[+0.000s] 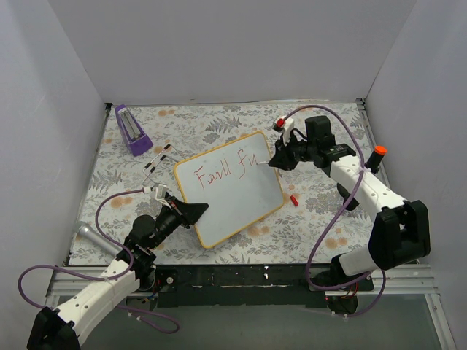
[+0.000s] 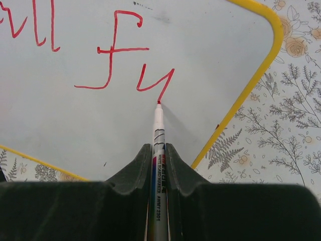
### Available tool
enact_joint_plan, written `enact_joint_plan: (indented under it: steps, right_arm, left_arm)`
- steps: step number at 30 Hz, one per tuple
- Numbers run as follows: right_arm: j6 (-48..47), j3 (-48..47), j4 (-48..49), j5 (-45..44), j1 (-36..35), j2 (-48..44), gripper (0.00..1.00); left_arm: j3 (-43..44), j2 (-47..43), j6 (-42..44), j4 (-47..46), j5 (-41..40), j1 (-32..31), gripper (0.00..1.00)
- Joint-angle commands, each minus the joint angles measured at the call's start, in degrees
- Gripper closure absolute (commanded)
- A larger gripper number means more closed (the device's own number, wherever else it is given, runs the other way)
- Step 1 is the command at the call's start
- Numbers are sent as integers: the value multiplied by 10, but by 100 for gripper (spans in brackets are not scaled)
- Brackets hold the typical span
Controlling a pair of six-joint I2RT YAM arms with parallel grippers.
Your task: Write a sentence on the whiteboard
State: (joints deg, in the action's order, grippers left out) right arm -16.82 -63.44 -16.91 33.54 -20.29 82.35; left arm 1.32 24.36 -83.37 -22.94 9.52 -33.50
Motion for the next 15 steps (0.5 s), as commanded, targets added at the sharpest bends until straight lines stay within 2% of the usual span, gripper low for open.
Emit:
enact_joint_plan:
  steps: [1, 6, 15]
  right_arm:
    - [-6, -19, 6, -7, 13, -11, 99]
    - [0, -81, 2, 0, 26, 0, 99]
    - [30, -122, 24, 0, 27, 45, 99]
  left_arm:
    - [13, -5, 14, -85, 20, -3, 100]
    - [16, -7, 15, -80, 19, -2, 100]
    - [17, -2, 16, -84, 23, -2, 100]
